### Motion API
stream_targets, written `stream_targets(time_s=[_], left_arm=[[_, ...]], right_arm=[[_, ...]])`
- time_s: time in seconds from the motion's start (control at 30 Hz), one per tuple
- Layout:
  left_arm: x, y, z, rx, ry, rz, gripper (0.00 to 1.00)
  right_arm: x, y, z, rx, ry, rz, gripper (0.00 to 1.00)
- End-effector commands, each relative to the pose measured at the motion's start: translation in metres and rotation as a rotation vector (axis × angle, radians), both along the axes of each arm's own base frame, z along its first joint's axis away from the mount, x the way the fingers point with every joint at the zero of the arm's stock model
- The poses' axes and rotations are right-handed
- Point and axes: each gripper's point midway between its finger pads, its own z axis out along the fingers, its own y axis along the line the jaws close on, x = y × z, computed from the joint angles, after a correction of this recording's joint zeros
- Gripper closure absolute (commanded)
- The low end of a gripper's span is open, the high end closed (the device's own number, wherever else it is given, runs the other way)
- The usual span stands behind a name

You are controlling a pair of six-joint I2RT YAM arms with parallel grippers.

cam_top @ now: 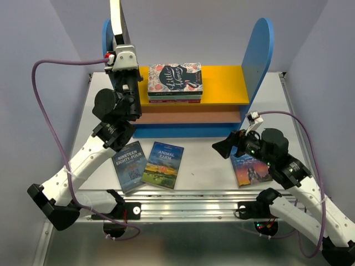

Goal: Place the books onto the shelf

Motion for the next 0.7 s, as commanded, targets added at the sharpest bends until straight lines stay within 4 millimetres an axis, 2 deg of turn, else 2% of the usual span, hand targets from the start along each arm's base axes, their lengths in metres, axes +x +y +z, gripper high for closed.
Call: stream_targets(time_s=[0.0,0.17,0.23,0.37,0.47,0.67], left_arm=[[-0.015,0.015,0.035,-0.140,-0.180,-0.050,1.00],[-0.004,0.017,0.011,-0.154,-0.151,-0.046,1.00],[0.002,0.019,-0.007,-0.161,-0.133,-0.039,1.00],[0.005,0.015,-0.020,-0.183,-0.121,-0.061,1.00],[0.011,0.015,-0.038,-0.208,-0.097,-0.045,1.00],[0.011,0.022,-0.050,-0.238,-0.103,-0.011,1.00]], right_arm=[[0.001,0.002,0.021,0.019,-0.069,0.013,0.00],[0.001,0.002,0.020,0.016,-0.072,0.016,0.00],[0.002,0.004,0.016,0.011,-0.063,0.019,0.00],[0.000,0.008,0.012,0.006,-0.050,0.052,0.00],[-0.001,0.013,0.010,0.007,-0.033,0.081,0.00],[-0.003,0.013,0.012,0.009,-0.042,0.087,0.00]])
